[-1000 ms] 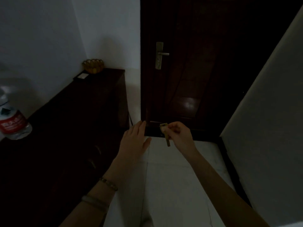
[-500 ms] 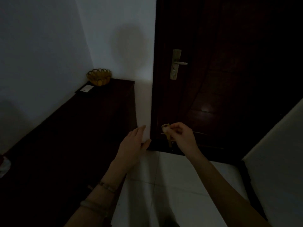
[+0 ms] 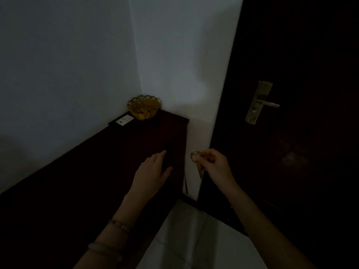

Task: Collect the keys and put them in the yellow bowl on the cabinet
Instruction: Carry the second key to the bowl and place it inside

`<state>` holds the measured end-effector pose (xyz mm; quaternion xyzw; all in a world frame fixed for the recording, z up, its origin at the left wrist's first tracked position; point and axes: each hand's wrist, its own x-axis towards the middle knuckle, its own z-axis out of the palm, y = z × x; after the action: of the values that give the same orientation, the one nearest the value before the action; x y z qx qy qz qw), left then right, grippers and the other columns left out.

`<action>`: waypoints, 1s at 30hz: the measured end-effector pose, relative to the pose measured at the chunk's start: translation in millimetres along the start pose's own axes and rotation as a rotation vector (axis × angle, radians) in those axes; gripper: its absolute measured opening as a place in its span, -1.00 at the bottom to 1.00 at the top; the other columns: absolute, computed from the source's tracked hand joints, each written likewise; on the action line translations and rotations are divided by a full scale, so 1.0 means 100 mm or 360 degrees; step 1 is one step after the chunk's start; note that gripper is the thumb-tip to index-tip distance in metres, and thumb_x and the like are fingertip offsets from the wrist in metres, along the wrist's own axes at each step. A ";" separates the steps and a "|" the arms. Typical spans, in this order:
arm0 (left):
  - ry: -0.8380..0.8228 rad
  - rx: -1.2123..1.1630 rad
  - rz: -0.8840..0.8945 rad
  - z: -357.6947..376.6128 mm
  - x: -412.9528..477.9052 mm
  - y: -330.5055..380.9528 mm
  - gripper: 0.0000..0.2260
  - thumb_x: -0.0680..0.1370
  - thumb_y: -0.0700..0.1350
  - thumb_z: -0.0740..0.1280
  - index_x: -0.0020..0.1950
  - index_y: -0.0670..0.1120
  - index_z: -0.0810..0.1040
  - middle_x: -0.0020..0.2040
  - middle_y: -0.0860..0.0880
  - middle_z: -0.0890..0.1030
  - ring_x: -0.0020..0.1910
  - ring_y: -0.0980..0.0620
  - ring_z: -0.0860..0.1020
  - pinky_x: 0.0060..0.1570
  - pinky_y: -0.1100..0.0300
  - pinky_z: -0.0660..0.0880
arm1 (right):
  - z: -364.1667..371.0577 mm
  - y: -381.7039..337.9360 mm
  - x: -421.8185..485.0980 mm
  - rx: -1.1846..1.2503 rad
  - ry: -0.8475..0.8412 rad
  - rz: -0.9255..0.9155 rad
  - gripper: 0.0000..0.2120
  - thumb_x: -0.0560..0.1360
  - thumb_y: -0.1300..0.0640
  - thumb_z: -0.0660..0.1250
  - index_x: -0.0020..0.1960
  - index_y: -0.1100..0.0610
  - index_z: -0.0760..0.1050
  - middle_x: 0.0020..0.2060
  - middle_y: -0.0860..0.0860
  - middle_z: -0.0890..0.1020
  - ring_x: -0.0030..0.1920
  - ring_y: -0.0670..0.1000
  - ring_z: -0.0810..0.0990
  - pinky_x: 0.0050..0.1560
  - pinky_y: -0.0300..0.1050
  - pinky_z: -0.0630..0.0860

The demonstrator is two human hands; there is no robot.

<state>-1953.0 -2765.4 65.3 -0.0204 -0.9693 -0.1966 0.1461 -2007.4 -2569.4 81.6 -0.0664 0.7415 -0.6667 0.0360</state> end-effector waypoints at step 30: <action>0.0439 0.0175 -0.0674 0.15 2.46 -1.52 -0.51 0.50 0.04 0.33 0.36 -0.10 0.31 0.19 -0.16 0.56 0.14 -0.14 0.52 0.04 0.00 0.49 | 1.40 -0.18 3.69 -0.0042 -0.0687 -0.0176 -0.84 0.35 0.16 0.46 -0.31 -0.05 0.54 -0.25 0.00 0.68 -0.15 0.04 0.65 0.01 0.12 0.58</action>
<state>-2207.5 -2904.4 67.1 0.2179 -0.9321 -0.1708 0.2334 -2351.6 -2762.9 97.8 -0.2487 0.7204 -0.6283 0.1564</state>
